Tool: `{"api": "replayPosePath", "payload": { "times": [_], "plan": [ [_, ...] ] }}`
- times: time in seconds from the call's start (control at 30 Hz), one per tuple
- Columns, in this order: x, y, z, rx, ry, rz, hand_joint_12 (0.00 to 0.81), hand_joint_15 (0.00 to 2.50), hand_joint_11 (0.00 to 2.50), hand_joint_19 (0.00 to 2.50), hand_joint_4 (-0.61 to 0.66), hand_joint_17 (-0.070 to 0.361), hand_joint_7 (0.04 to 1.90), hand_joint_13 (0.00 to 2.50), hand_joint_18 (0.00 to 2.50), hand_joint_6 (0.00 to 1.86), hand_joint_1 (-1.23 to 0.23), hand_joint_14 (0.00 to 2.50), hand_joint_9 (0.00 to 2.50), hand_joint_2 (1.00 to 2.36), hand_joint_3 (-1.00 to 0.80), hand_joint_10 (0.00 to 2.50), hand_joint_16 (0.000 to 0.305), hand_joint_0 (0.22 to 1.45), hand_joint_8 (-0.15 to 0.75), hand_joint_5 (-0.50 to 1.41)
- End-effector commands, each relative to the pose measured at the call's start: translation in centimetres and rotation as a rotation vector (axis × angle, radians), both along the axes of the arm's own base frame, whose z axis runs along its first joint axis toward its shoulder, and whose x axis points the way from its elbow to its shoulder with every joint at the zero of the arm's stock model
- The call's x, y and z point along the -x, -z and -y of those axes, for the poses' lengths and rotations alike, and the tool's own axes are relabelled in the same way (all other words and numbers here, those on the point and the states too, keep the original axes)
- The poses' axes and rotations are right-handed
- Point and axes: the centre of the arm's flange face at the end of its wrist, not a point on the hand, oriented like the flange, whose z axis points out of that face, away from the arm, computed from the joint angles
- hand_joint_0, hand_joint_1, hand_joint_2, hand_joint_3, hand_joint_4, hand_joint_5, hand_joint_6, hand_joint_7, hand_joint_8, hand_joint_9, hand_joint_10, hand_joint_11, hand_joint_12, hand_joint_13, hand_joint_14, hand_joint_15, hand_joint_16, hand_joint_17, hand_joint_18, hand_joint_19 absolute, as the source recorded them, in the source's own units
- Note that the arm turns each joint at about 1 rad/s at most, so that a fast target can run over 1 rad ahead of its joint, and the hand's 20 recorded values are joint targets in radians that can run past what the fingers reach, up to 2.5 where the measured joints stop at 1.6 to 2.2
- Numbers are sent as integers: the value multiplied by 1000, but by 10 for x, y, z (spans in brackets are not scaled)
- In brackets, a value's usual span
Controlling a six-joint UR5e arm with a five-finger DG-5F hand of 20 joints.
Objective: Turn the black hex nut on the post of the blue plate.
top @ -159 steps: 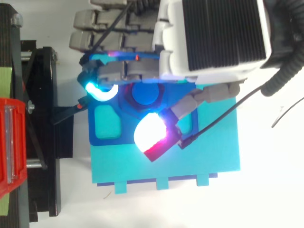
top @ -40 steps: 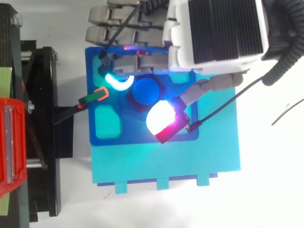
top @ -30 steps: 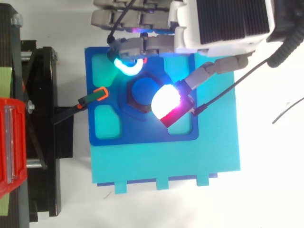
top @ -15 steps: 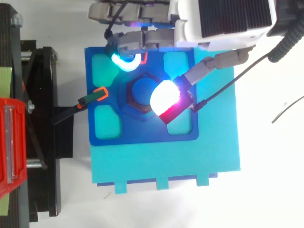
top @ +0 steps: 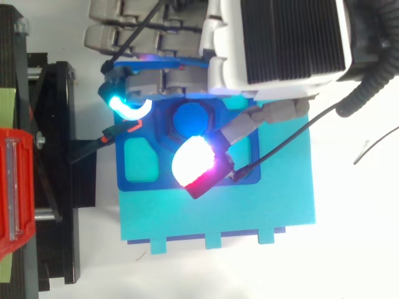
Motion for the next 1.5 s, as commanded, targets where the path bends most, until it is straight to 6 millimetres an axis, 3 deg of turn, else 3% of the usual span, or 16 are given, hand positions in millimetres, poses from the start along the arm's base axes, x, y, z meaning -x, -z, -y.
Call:
{"api": "replayPosePath", "payload": {
  "times": [0.0, 0.2, 0.37, 0.67, 1.47],
  "plan": [
    [-2, 1, -10, -1, 1, -5, 351, 15, 0, 33, 142, 131, 797, 110, 0, 502, -247, 0, 115, 1000, -500, 0, 58, 448, 201, -216],
    [-2, 5, -20, 0, -1, -14, 360, 31, 0, 47, 151, 136, 856, 90, 0, 502, -497, 0, 68, 1000, -500, 0, 61, 409, 200, -228],
    [2, 23, -25, -11, 5, -33, 358, 20, 0, 36, 153, 135, 921, 91, 0, 502, -608, 0, 61, 1000, -500, 0, 60, 406, 196, -239],
    [2, 23, -26, -10, 5, -29, 333, 17, 0, 17, 110, 124, 941, 107, 0, 502, -765, 0, 44, 1000, -500, 0, 55, 445, 172, -256],
    [9, 36, -18, 20, 19, -59, 315, 22, 0, 4, 100, 113, 977, 123, 0, 502, -819, 0, 33, 1000, -500, 0, 50, 495, 155, -249]
  ]
}}
